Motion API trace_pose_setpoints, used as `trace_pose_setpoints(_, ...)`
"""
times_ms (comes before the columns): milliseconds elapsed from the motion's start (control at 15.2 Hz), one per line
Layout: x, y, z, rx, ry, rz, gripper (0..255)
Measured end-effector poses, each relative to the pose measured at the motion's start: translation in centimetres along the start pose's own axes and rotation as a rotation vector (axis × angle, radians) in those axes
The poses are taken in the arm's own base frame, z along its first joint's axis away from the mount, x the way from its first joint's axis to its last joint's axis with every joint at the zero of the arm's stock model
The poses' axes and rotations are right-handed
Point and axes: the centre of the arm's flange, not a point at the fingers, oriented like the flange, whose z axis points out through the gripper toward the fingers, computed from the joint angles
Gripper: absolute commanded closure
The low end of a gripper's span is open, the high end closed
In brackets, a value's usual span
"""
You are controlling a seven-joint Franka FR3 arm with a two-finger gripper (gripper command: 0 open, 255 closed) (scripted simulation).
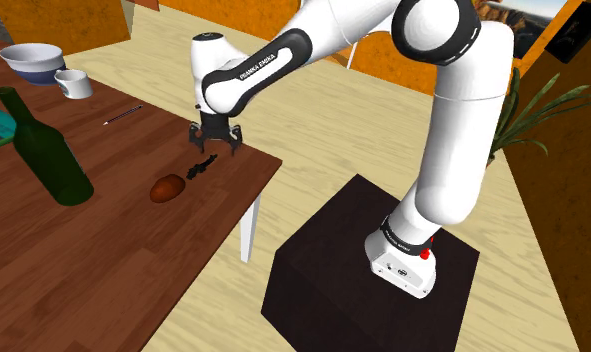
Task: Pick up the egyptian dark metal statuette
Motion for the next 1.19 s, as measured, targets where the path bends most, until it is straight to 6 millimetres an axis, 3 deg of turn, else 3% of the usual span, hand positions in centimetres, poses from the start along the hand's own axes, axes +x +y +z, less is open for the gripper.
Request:
trace_pose_setpoints(396,3.0,-5.6,4.5,0.008,-0.006,0.121,0)
trace_pose_setpoints(924,3.7,-6.6,9.0,0.008,-0.006,0.141,0)
trace_pose_setpoints(990,3.7,-6.6,9.2,0.008,-0.006,0.141,255)
trace_pose_setpoints(1188,3.7,-6.6,9.4,0.009,-0.006,0.141,255)
